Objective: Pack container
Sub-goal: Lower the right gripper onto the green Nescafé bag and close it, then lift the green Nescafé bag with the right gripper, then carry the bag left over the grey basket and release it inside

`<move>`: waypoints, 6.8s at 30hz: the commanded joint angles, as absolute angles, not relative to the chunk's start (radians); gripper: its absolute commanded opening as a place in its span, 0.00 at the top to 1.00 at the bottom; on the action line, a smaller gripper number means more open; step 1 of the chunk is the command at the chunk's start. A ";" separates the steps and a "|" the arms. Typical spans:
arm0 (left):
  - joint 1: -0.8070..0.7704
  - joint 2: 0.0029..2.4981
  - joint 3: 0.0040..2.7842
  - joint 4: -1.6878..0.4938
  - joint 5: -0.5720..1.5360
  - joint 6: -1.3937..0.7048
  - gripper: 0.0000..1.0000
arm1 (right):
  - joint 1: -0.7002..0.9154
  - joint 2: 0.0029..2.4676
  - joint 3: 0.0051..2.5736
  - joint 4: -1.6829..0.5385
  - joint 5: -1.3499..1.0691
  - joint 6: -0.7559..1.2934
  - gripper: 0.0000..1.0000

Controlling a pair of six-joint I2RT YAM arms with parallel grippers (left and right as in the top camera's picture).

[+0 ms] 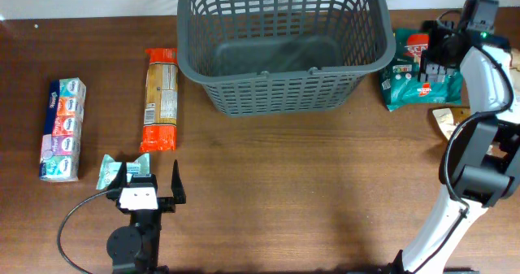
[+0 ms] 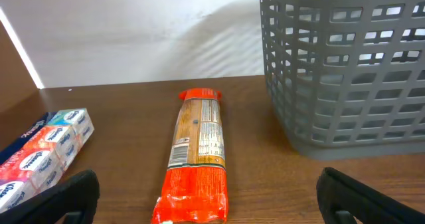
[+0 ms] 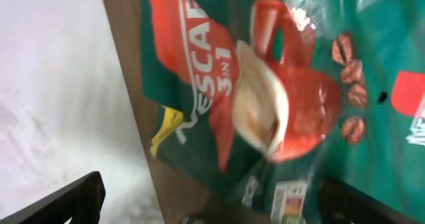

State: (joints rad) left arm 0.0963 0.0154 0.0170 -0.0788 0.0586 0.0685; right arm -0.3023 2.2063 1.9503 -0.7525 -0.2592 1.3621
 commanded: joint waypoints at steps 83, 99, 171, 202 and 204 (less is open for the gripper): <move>0.091 0.006 0.008 -0.076 0.052 0.084 0.01 | -0.263 2.569 2.276 -1.093 -0.078 1.287 0.01; 0.091 0.006 0.008 -0.076 0.052 0.084 0.01 | -0.282 2.604 2.276 -1.122 -0.107 1.287 0.84; 0.091 0.006 0.008 -0.076 0.052 0.084 0.01 | -0.052 2.149 3.110 -1.090 -0.271 0.489 0.96; 0.091 0.006 0.009 -0.076 0.052 0.084 0.01 | 0.082 2.149 2.681 -1.256 -0.304 0.408 0.96; 0.091 0.006 0.008 -0.076 0.052 0.084 0.01 | 0.094 2.149 2.681 -1.293 -0.303 0.407 0.96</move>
State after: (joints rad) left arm 0.0963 0.0154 0.0170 -0.0788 0.0586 0.0685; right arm 0.0738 2.1826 2.6625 -1.2930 -0.2916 0.4187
